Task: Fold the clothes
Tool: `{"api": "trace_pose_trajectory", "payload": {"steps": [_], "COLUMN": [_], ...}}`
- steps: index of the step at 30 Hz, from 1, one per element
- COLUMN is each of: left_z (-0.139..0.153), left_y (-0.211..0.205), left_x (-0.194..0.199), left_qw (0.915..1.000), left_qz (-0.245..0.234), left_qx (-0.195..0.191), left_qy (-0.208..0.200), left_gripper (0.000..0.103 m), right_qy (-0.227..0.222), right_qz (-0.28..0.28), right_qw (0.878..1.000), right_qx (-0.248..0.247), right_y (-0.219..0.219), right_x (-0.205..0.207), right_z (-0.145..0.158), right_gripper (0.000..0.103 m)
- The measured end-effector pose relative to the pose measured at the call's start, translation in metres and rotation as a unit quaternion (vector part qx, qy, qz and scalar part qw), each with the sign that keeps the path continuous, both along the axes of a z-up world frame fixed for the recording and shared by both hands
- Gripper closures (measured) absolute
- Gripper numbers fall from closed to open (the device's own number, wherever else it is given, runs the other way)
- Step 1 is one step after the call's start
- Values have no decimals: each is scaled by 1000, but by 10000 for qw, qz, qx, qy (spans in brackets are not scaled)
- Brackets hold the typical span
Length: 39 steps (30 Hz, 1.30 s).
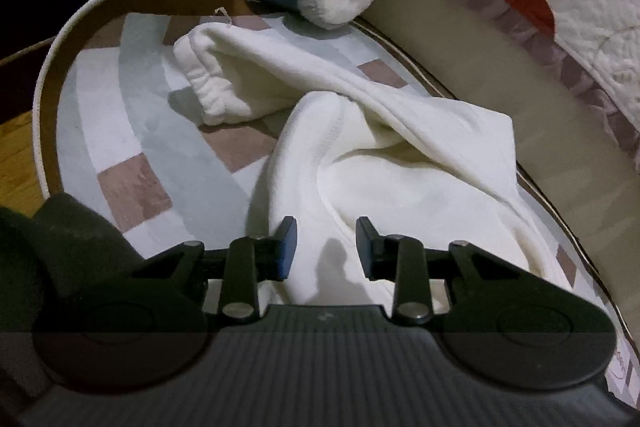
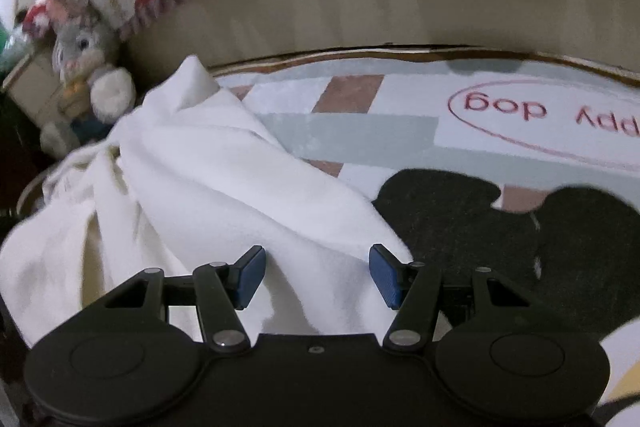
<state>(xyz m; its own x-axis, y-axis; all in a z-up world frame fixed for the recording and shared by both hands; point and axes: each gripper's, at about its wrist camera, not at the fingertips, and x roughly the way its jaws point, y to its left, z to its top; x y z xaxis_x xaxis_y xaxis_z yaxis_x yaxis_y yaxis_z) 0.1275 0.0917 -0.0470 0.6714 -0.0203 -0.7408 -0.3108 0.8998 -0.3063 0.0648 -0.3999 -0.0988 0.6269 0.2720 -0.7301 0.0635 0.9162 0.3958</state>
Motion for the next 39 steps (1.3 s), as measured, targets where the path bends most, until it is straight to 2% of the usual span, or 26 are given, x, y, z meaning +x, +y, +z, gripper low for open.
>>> {"api": "trace_pose_trajectory", "payload": {"steps": [3, 4, 5, 7, 8, 10, 11, 12, 13, 14, 17, 19, 20, 21, 22, 23, 24, 25, 26, 28, 31, 34, 39], "left_z": [0, 1, 2, 7, 9, 8, 0, -8, -18, -26, -32, -35, -37, -38, -39, -38, -36, -34, -29, -17, 11, 41, 75], "left_y": [8, 9, 10, 11, 12, 11, 11, 11, 10, 8, -3, -12, -16, -21, -25, -30, -34, -38, -40, -45, -54, -73, -79], "left_x": [1, 0, -1, -3, -3, 1, 5, 9, 11, 12, 14, 14, 14, 15, 14, 13, 11, 9, 7, 1, -13, -32, -66], "left_qw": [9999, 9998, 9997, 9995, 9995, 9999, 9979, 9935, 9878, 9845, 9883, 9901, 9904, 9909, 9916, 9932, 9944, 9951, 9957, 9967, 9962, 9883, 9816], "left_qz": [130, 195, 248, 275, 261, 20, -206, -399, -447, -393, -428, -530, -572, -616, -643, -607, -571, -544, -548, -560, -591, -808, -1153], "left_qx": [-69, -5, 57, 165, 176, -161, -602, -1038, -1424, -1606, -1237, -998, -918, -789, -641, -427, -213, -13, 139, 349, 625, 1108, 1039], "left_qy": [22, 47, 60, -3, -25, 12, 121, 249, 441, 592, 777, 838, 860, 896, 918, 892, 866, 826, 736, 462, -149, -668, -1108], "left_gripper": [68, 67, 64, 63, 62, 55, 43, 38, 38, 38, 38, 37, 37, 40, 42, 60, 75, 81, 93, 102, 102, 102, 103], "right_qy": [26, 60, 107, 199, 156, 68, 20, -51, -43, -36, 148, 2, -71, -143, -193, -211, -275, -338, -401, -578, -870, -1186, -1754], "right_qz": [337, 426, 587, 909, 1031, 1273, 1343, 1370, 1298, 1226, 997, 825, 740, 654, 599, 578, 527, 476, 424, 231, -76, -326, -838], "right_qw": [9994, 9990, 9982, 9956, 9938, 9879, 9850, 9829, 9845, 9861, 9900, 9928, 9939, 9949, 9959, 9969, 9974, 9978, 9980, 9981, 9959, 9924, 9789], "right_qx": [21, 97, 20, -136, -385, -881, -1084, -1228, -1176, -1125, -985, -869, -811, -752, -655, -485, -407, -329, -250, 28, 231, 80, -625], "right_y": [-4, -5, -3, 0, 5, 15, 18, 22, 20, 19, 15, 20, 23, 26, 29, 32, 34, 36, 38, 34, 24, 19, 19], "right_x": [7, 8, 5, -1, -6, -16, -17, -17, -12, -8, 8, 10, 11, 13, 13, 12, 9, 7, 4, -4, -19, -37, -72], "right_z": [2, 2, 1, -2, -1, 1, 1, 0, -4, -9, -27, -28, -28, -28, -25, -22, -19, -15, -12, 1, 24, 47, 81], "right_gripper": [38, 34, 30, 30, 30, 29, 27, 26, 24, 24, 22, 25, 41, 53, 85, 88, 88, 88, 88, 88, 89, 91, 93]}}
